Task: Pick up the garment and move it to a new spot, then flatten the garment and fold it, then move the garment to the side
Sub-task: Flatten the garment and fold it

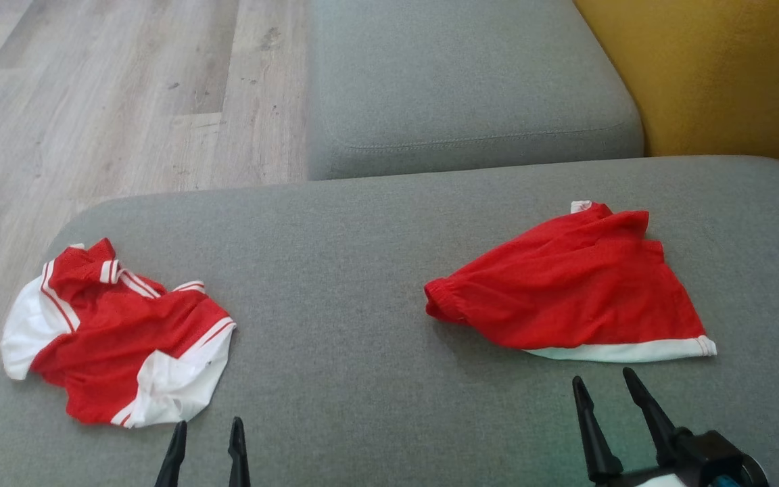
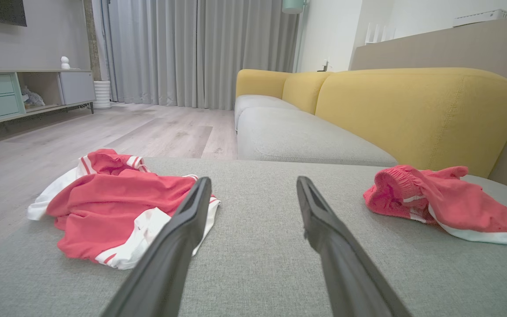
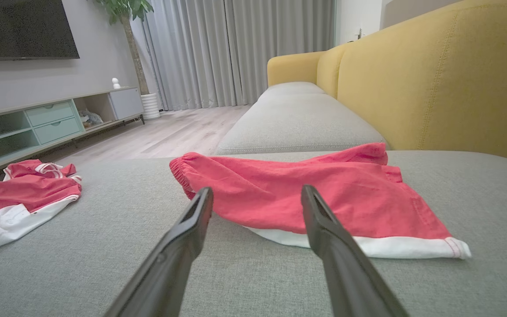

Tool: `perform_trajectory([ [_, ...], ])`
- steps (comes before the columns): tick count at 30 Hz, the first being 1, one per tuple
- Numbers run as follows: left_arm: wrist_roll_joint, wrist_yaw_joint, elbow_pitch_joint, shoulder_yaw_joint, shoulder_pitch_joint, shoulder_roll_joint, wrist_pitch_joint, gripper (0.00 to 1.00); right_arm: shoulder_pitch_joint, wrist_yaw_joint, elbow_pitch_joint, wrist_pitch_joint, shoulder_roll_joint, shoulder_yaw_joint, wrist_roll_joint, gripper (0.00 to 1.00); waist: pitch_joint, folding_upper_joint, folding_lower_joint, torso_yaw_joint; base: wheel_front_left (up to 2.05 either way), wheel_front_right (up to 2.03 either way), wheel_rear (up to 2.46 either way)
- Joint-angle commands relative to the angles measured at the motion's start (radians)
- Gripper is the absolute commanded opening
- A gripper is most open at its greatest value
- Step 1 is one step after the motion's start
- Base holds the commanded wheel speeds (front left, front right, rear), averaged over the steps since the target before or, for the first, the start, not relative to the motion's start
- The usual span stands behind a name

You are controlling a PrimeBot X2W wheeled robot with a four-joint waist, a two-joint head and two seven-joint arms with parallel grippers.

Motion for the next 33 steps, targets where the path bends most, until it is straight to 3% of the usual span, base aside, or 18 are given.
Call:
perform_trajectory([
  [1,0.008,-0.002,-0.032,0.025,-0.038,-0.008,-0.009,1.0,-0.035,0.007,-0.028,-0.002,-0.005,0.026,0.007,1.0,-0.001,-0.0001,0.0,0.0,0.0,0.0,0.0],
  [6,0.018,-0.011,-0.027,0.023,-0.039,-0.008,-0.009,1.0,-0.033,0.007,-0.021,-0.002,-0.005,0.043,0.007,1.0,0.002,-0.0001,0.0,-0.017,0.0,0.0,0.0],
  [12,0.028,-0.061,0.031,-0.054,-0.121,-0.008,-0.01,1.0,-0.056,0.007,-0.025,-0.002,-0.005,0.064,-0.005,1.0,0.058,-0.0001,0.0,-0.081,0.0,0.0,0.0],
  [21,0.059,-0.157,0.297,-0.214,-0.444,-0.006,-0.01,1.0,-0.13,0.007,-0.05,-0.002,-0.004,0.096,-0.029,1.0,0.222,-0.0001,0.0,-0.215,0.0,0.0,0.0],
  [29,0.105,-0.172,0.593,-0.303,-0.733,0.054,-0.01,1.0,-0.215,0.007,-0.081,-0.002,-0.004,0.099,-0.01,1.0,0.373,-0.0001,0.0,-0.331,0.0,0.0,0.0],
  [33,0.109,-0.172,0.602,-0.309,-0.807,0.078,-0.01,1.0,-0.231,0.007,-0.092,-0.002,-0.004,0.094,0.005,1.0,0.409,-0.0001,0.0,-0.37,0.0,0.0,0.0],
])
